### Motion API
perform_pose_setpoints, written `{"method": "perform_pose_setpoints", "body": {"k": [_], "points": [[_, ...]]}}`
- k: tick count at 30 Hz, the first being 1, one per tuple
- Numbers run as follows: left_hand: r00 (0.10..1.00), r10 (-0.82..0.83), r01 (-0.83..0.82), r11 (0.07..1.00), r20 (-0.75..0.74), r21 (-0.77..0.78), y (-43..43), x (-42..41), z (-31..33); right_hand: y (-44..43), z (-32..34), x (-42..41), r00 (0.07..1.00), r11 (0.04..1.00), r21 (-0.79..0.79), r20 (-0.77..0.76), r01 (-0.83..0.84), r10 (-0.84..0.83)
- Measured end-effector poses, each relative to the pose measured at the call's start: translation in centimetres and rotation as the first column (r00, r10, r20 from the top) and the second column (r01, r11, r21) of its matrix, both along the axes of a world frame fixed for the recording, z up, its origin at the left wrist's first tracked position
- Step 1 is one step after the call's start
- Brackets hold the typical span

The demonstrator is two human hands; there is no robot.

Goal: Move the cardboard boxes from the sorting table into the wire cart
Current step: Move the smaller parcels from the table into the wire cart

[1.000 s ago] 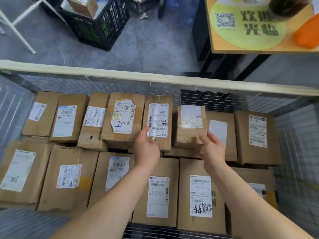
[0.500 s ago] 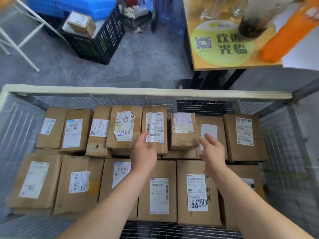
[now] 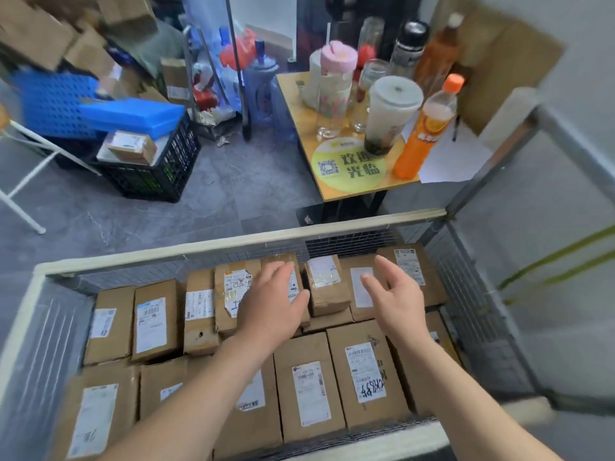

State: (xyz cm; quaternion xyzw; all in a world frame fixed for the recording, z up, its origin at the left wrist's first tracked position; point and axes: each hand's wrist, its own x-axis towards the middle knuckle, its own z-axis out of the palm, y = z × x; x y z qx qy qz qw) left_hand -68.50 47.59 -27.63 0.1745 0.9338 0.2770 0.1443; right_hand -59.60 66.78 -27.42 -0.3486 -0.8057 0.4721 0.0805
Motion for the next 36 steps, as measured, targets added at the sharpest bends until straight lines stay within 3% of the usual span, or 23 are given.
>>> {"method": "perform_pose_setpoints", "body": {"k": [7, 12, 23, 36], "points": [[0.915, -0.299, 0.254, 0.949, -0.272, -0.189, -0.6, -0.4, 8.4, -1.1, 9.3, 4.0, 0.993, 0.891, 0.442, 0.088, -0.107, 0.076], [0.815, -0.412, 0.337, 0.909, -0.407, -0.244, 1.0, 0.7, 14.0, -0.9, 14.9, 7.6, 0.991, 0.776, 0.623, 0.133, -0.098, 0.019], [0.625, -0.571, 0.546, 0.807, -0.531, -0.225, 8.6, 9.4, 21.5, 2.6, 21.5, 20.3, 0.961, 0.695, 0.713, 0.122, 0.09, -0.249], [0.372, -0.716, 0.757, 0.602, -0.591, -0.253, 19.0, 29.8, 25.3, 6.5, 25.2, 43.1, 0.847, 0.649, 0.712, 0.147, 0.268, -0.511]]}}
